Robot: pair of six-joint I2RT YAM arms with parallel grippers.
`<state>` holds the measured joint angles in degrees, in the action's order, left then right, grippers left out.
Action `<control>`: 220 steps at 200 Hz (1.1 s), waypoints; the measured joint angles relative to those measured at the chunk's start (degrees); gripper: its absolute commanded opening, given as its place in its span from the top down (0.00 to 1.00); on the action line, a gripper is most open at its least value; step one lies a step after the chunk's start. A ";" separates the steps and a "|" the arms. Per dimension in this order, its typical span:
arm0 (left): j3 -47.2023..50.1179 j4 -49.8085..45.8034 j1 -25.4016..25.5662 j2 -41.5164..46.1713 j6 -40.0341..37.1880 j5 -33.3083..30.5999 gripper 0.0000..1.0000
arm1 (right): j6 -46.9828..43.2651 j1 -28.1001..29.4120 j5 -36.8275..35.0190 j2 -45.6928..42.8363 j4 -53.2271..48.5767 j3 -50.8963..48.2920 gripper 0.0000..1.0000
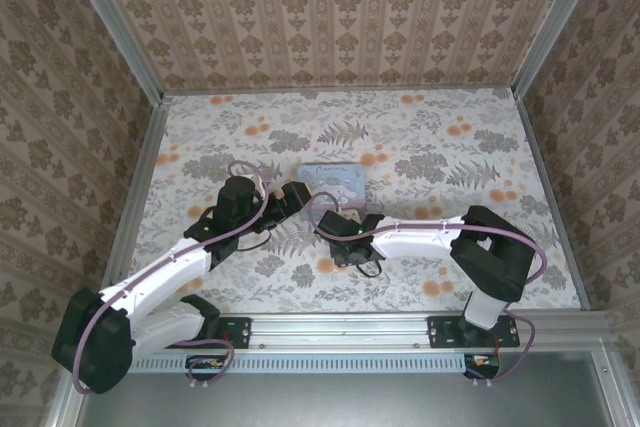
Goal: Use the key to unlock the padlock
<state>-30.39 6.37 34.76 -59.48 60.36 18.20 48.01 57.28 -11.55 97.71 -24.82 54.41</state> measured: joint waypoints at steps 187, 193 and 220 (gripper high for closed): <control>0.00 -0.39 -0.37 -0.02 -0.20 0.04 0.01 | -24.59 -2.27 3.19 -1.07 -7.74 -0.02 0.43; 0.00 -0.42 -0.37 -0.02 -0.20 0.04 0.01 | -24.81 -2.38 3.30 -0.98 -7.74 0.07 0.43; 0.00 -0.42 -0.37 -0.04 -0.22 0.04 0.01 | -25.55 -3.41 3.45 -0.87 -7.56 0.26 0.44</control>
<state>-30.39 5.96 34.39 -59.53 60.14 18.24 22.46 53.87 -8.10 96.84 -32.38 54.68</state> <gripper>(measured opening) 0.988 0.563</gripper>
